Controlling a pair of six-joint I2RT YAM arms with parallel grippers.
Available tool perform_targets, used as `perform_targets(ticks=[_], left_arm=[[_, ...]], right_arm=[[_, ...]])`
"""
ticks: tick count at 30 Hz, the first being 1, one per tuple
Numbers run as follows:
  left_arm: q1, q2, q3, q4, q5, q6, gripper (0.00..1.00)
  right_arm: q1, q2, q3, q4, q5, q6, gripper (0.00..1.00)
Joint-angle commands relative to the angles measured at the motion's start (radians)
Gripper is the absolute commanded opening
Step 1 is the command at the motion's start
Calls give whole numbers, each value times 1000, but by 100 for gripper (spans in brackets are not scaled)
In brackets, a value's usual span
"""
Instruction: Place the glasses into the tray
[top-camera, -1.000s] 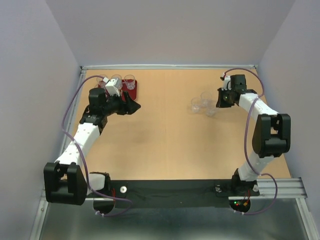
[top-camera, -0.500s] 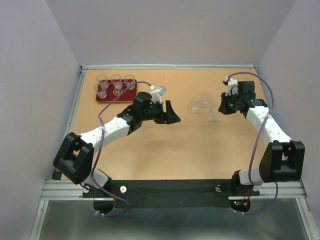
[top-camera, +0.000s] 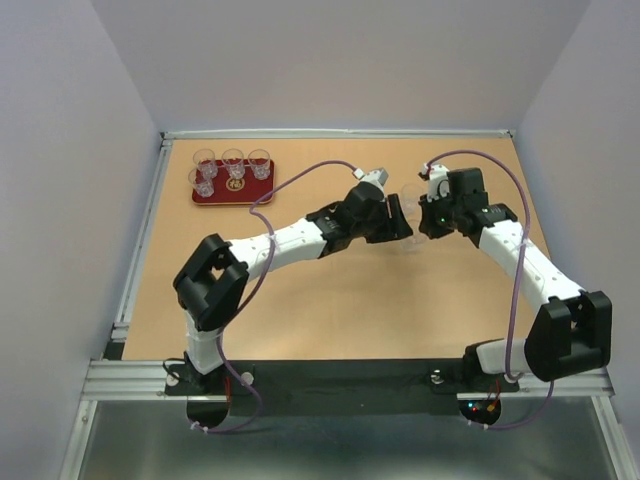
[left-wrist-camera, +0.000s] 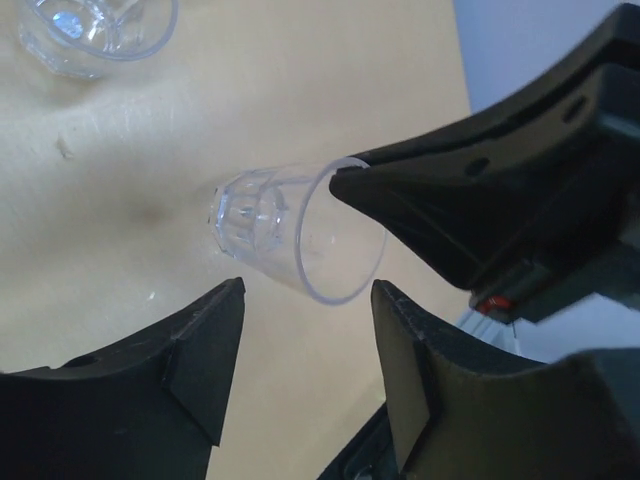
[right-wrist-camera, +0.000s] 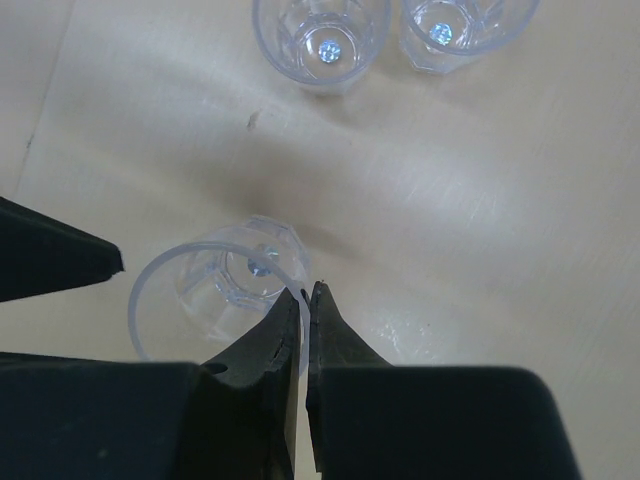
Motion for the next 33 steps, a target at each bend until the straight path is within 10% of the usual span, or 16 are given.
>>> perform_targets(ticks=[1, 20, 33], left_arm=[[-30, 26, 113, -126, -163, -40, 61], [-99, 188, 392, -392, -507, 33, 42], [-119, 262, 491, -470, -562, 162, 0]], right_arm=[[34, -30, 22, 15, 90, 41, 1], [89, -61, 48, 5, 126, 93, 4], [91, -75, 56, 4, 119, 101, 4]])
